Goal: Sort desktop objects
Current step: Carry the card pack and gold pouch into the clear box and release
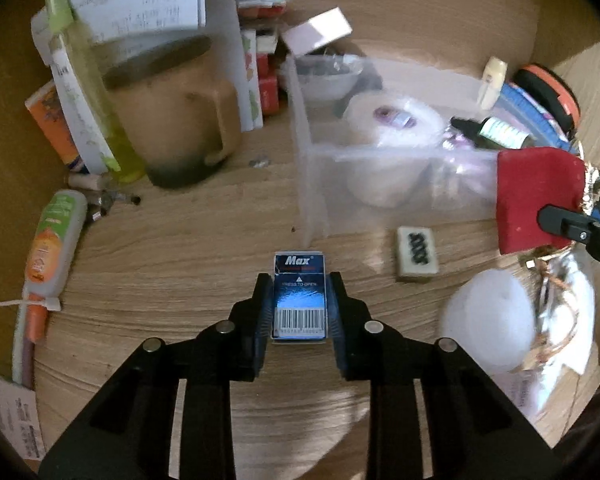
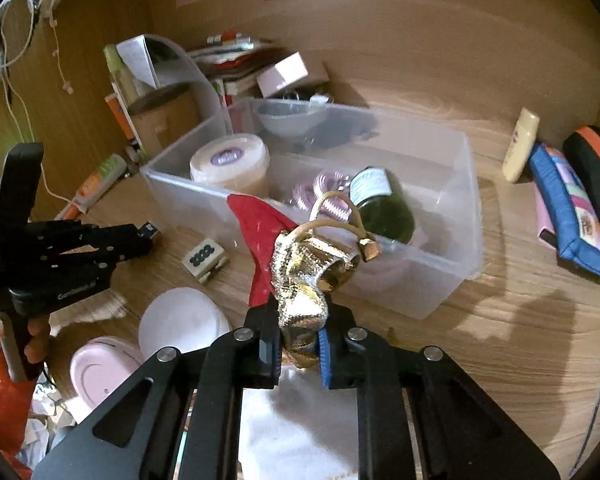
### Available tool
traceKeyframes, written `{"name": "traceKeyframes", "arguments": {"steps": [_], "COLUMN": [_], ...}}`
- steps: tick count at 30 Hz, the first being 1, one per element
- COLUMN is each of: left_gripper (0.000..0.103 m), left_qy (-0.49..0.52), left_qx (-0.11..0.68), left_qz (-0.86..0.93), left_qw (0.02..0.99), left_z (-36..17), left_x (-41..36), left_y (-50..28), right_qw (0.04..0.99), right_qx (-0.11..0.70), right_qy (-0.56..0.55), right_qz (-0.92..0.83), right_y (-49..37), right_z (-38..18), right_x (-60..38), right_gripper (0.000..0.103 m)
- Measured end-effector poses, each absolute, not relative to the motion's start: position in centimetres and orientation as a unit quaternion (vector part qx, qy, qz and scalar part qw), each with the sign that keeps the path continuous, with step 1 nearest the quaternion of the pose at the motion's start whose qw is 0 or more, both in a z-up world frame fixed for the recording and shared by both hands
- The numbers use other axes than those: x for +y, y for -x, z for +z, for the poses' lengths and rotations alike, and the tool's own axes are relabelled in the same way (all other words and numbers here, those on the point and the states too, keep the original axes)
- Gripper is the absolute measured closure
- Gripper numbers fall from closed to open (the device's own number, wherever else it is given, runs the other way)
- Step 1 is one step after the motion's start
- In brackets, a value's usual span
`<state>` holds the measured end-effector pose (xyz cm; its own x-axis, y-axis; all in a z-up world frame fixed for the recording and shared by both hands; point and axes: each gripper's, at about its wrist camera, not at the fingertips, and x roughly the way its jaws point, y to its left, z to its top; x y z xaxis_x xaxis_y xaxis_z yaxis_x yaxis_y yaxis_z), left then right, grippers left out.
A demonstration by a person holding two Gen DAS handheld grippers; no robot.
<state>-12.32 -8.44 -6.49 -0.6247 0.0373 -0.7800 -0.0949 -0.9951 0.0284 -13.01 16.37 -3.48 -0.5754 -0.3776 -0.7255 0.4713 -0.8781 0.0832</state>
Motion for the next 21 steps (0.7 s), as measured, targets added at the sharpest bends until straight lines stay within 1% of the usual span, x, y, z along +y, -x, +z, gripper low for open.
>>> {"name": "traceKeyframes", "arguments": {"steps": [5, 13, 21], "left_gripper": [0.076, 0.076, 0.076], "left_qy": [0.395, 0.343, 0.319], "left_qx": [0.046, 0.04, 0.039], "left_qz": [0.916, 0.937, 0.945], "left_qw": [0.041, 0.056, 0.065], "left_z": [-3.8, 0.5, 2.7], "left_x": [-7.3, -6.5, -5.7], "left_y": [11.3, 10.5, 10.7], "right_qw": [0.236, 0.236, 0.234], "right_qx": [0.051, 0.036, 0.022], "right_qy": [-0.372, -0.346, -0.319], "right_qz": [-0.896, -0.907, -0.918], "right_y": [12.7, 12.8, 13.8], "right_z": [-1.8, 0.4, 2.5], "right_x": [16.8, 17.6, 18.1], "right_gripper": [0.091, 0.091, 0.091]}}
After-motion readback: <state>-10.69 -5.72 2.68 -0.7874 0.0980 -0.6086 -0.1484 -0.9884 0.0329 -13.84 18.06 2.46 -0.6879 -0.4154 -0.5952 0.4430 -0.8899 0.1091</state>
